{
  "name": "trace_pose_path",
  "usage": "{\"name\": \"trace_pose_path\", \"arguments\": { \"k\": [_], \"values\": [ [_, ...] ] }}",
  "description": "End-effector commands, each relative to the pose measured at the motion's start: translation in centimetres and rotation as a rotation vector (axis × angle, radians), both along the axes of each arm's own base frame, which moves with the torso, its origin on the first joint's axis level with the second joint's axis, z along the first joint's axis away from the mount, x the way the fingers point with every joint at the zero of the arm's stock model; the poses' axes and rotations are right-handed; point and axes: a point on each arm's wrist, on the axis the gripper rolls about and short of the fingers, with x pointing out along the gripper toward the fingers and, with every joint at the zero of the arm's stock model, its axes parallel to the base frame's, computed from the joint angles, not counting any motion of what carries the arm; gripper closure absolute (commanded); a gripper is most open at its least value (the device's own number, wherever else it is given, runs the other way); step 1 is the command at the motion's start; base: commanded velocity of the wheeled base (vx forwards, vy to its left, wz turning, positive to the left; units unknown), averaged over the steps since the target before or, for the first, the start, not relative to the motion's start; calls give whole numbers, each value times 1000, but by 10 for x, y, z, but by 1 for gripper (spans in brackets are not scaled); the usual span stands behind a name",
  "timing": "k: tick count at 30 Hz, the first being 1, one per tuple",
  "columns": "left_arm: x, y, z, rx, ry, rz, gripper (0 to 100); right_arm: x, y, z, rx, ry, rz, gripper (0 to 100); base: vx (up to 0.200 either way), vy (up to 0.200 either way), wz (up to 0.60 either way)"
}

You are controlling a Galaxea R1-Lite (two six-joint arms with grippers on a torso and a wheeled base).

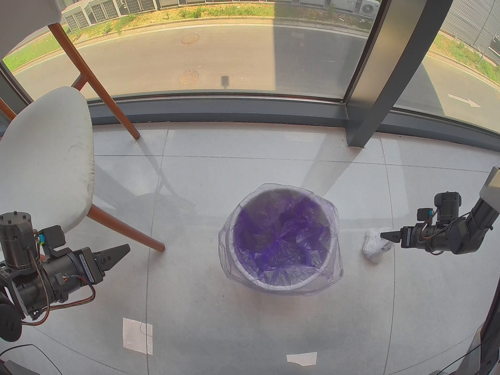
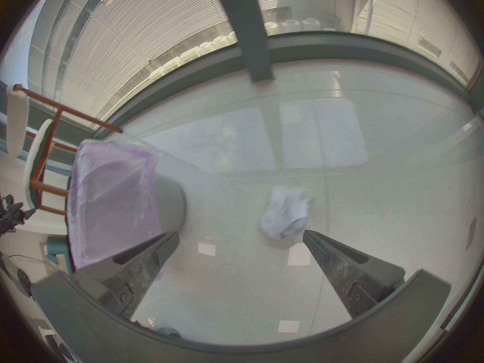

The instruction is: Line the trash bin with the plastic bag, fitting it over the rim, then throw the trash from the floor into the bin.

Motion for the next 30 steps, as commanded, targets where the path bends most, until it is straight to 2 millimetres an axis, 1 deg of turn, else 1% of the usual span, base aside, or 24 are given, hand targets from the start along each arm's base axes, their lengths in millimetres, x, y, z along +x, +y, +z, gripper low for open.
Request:
{"name": "trace_pose_path", "arguments": {
  "k": [1,2,3,4,6,10,11,13,16,21,26,30],
  "values": [
    [-1,0,-1,1,5,-1,0,21,-26,-8,-38,-24,-91,0,0,0,0],
    [-1,0,-1,1,5,-1,0,21,-26,-8,-38,-24,-91,0,0,0,0],
    [-1,0,-1,1,5,0,0,35,-32,-14,-52,-37,-113,0,0,0,0],
    [-1,0,-1,1,5,0,0,39,-33,-18,-54,-37,-115,0,0,0,0],
    [-1,0,-1,1,3,0,0,42,-33,-22,-55,-35,-117,0,0,0,0],
    [-3,0,-1,0,0,-1,0,56,-32,-33,-56,8,-113,0,0,0,0],
    [-3,0,-1,0,0,-1,0,57,-32,-33,-55,14,-113,0,0,0,0],
    [-3,0,-1,0,-2,-1,0,66,-34,-37,-57,42,-116,0,0,0,0],
    [-4,0,-1,1,1,-1,0,75,-36,-39,-59,37,-116,0,0,0,0],
    [-4,0,-2,1,5,-1,0,76,-32,-42,-62,117,-106,0,0,0,0],
    [-4,0,-2,2,4,-2,0,75,-33,-61,-89,165,-77,0,0,0,0],
    [-4,1,-2,2,4,0,0,76,-31,-69,-100,176,-72,0,0,0,0]
  ]
}}
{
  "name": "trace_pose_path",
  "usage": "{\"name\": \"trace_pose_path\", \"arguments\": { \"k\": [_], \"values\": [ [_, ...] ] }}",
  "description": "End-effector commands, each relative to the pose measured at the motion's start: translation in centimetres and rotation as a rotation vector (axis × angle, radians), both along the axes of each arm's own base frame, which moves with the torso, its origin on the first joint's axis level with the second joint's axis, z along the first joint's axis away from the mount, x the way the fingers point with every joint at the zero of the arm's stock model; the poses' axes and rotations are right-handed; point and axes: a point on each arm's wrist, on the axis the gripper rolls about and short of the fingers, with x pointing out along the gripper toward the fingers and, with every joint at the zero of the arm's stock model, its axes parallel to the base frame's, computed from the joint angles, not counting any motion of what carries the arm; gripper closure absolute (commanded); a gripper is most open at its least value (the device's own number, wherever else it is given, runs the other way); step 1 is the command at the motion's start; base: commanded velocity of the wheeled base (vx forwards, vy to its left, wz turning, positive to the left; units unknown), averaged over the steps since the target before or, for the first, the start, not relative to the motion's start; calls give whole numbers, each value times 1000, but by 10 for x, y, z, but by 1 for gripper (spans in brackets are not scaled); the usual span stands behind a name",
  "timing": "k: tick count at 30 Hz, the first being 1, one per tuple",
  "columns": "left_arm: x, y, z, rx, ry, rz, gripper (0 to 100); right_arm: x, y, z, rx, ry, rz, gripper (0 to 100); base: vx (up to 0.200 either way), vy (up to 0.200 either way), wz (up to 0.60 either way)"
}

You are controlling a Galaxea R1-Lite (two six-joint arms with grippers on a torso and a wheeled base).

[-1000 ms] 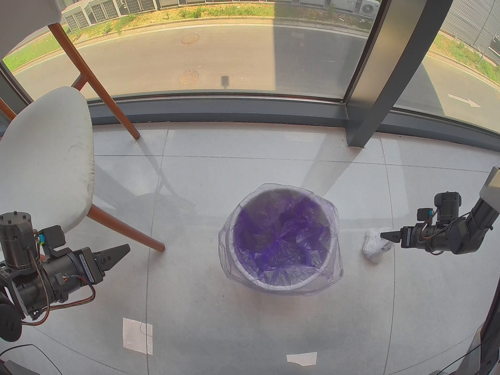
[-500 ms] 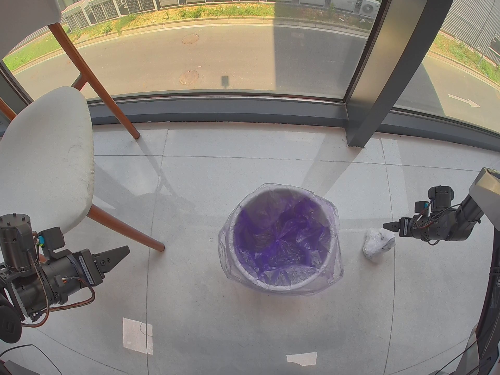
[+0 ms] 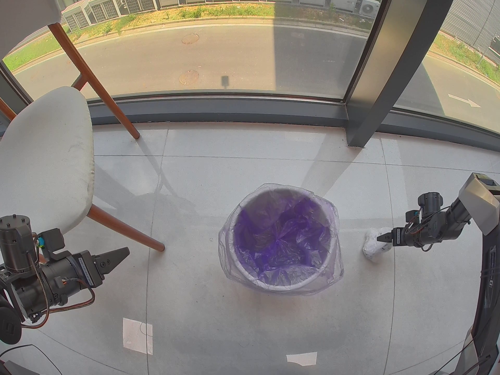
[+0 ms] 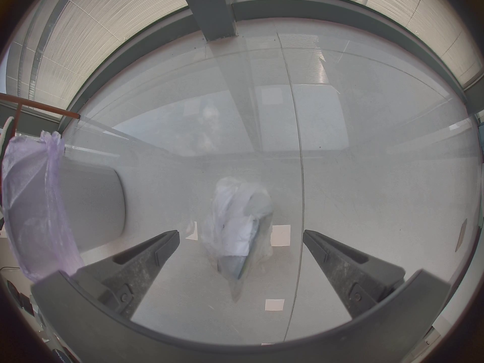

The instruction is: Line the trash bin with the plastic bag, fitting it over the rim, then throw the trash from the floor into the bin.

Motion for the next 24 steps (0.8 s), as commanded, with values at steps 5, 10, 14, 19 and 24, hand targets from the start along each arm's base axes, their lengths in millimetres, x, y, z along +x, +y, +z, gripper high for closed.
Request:
{"name": "trace_pose_path", "arguments": {
  "k": [5,10,14,19,24],
  "values": [
    [0,0,0,1,0,2,0,11,1,-23,0,12,5,0,0,0,0],
    [-5,1,-6,14,22,-1,0,24,1,-30,-9,-2,9,0,0,0,0],
    [-9,2,-12,64,28,-25,0,27,2,-33,-9,-2,10,100,0,0,0],
    [-9,2,-12,67,8,-27,0,24,2,-29,-5,19,8,100,0,0,0],
    [-7,2,-7,61,-36,-27,0,23,-4,12,-18,-44,0,100,0,0,0]
  ]
}}
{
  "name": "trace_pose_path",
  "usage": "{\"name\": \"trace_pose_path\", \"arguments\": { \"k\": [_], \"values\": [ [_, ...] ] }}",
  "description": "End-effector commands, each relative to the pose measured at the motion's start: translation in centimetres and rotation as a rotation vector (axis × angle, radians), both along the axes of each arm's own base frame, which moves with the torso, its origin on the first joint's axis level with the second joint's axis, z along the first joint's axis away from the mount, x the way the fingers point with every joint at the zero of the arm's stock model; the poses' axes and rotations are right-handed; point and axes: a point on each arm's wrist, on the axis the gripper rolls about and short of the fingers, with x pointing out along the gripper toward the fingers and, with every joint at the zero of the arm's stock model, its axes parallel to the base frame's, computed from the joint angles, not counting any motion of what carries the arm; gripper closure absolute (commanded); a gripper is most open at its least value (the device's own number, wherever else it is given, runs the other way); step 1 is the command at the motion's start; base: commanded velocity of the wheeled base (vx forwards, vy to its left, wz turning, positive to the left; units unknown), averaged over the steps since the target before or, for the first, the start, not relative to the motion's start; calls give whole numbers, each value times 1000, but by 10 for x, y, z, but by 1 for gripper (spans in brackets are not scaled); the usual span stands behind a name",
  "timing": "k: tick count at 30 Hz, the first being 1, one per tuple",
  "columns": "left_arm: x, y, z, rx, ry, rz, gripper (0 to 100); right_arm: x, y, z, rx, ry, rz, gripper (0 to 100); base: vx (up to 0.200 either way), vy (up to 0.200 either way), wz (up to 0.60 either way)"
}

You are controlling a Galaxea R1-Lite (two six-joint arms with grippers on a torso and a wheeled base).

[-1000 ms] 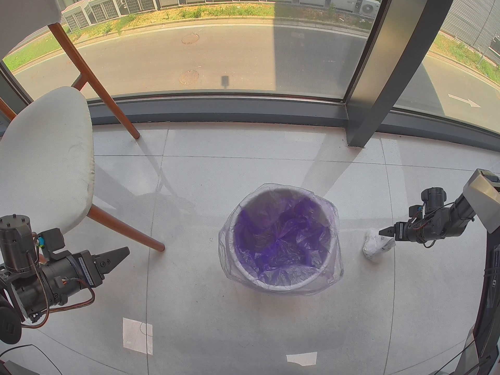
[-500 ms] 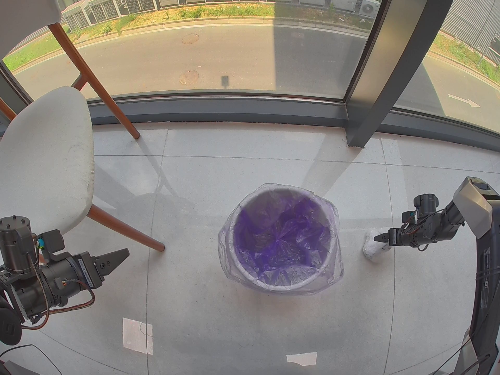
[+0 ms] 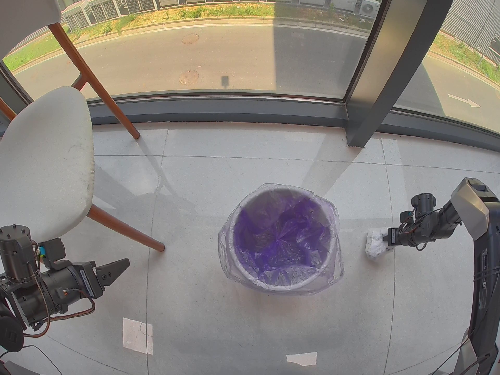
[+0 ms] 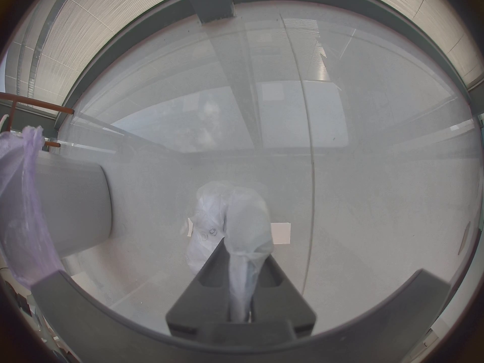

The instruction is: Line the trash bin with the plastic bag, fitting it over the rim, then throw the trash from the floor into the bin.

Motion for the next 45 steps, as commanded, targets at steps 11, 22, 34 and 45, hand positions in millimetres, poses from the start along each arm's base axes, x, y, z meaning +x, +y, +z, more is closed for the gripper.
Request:
{"name": "trace_pose_path", "arguments": {
  "k": [11,22,34,45],
  "values": [
    [0,-1,7,-32,-123,-49,0,-50,11,161,14,-287,93,100,0,0,0],
    [-2,-2,16,-55,-208,-94,0,-103,70,222,43,-559,377,100,0,0,0],
    [-33,0,8,-68,-220,-129,0,-127,151,183,139,-751,741,100,0,0,0],
    [-39,2,5,-67,-218,-124,0,-100,196,95,163,-859,846,100,0,0,0]
  ]
}}
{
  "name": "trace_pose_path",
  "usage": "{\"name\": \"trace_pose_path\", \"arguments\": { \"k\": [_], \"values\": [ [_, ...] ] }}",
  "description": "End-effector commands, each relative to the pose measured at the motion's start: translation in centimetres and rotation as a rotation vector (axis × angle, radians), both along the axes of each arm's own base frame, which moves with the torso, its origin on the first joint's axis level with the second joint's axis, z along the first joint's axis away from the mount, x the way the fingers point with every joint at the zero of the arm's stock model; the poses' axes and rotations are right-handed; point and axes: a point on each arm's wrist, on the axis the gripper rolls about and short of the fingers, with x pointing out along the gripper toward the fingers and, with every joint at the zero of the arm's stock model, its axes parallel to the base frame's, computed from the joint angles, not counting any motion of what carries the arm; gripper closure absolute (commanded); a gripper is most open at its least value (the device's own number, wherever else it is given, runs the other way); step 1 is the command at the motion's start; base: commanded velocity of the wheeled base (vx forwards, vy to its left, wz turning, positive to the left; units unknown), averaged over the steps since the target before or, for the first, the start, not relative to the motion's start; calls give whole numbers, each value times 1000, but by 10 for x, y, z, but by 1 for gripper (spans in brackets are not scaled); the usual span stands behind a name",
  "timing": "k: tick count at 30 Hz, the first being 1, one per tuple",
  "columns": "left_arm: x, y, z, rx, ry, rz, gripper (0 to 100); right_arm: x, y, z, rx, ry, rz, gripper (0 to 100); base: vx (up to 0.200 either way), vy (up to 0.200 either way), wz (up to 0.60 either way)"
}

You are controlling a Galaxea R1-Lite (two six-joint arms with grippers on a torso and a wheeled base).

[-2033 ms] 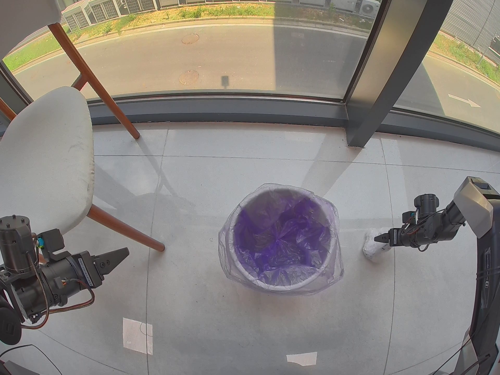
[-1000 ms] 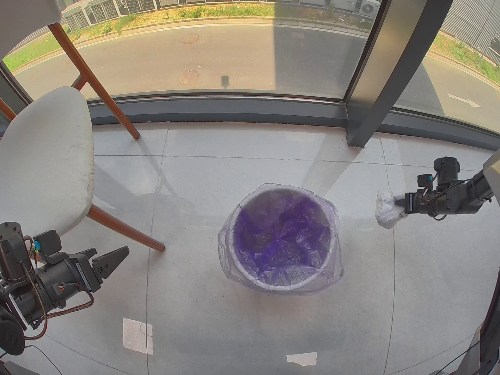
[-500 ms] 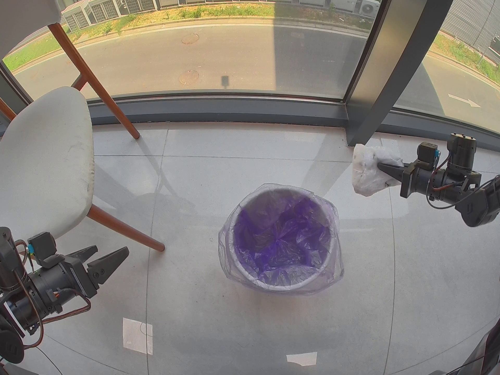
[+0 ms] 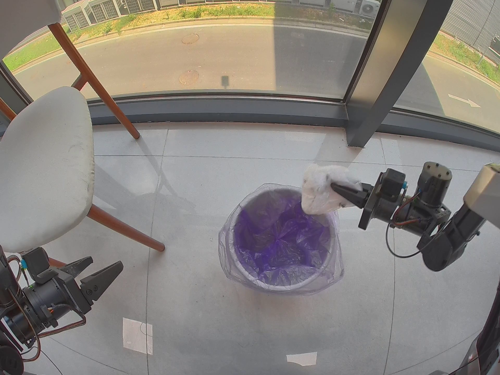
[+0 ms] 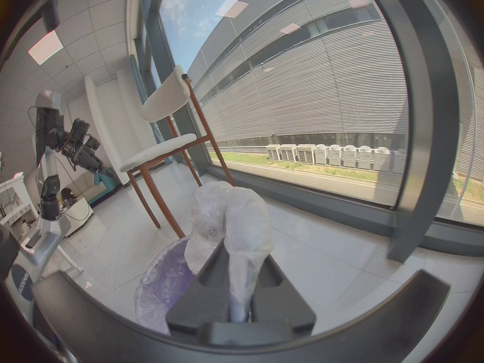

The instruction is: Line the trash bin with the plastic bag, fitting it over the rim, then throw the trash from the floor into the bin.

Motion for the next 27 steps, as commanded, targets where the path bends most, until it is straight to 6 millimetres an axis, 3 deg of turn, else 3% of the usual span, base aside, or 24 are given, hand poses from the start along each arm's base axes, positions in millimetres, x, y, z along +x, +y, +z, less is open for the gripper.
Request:
{"name": "trace_pose_path", "arguments": {
  "k": [1,9,14,25,26,27],
  "values": [
    [-5,1,-1,1,-4,1,0,10,31,-74,-29,96,75,100,0,0,0],
    [-5,1,-1,3,-4,5,0,27,59,-95,-42,55,116,100,0,0,0],
    [-5,2,-2,2,1,7,0,35,61,-98,-49,30,96,100,0,0,0],
    [-4,4,-1,2,-2,24,0,29,68,-100,-57,42,64,100,0,0,0],
    [-4,4,-1,2,-2,24,0,28,69,-100,-56,41,67,0,0,0,0],
    [-4,4,-1,2,-2,24,0,27,70,-98,-53,35,70,0,0,0,0]
  ]
}}
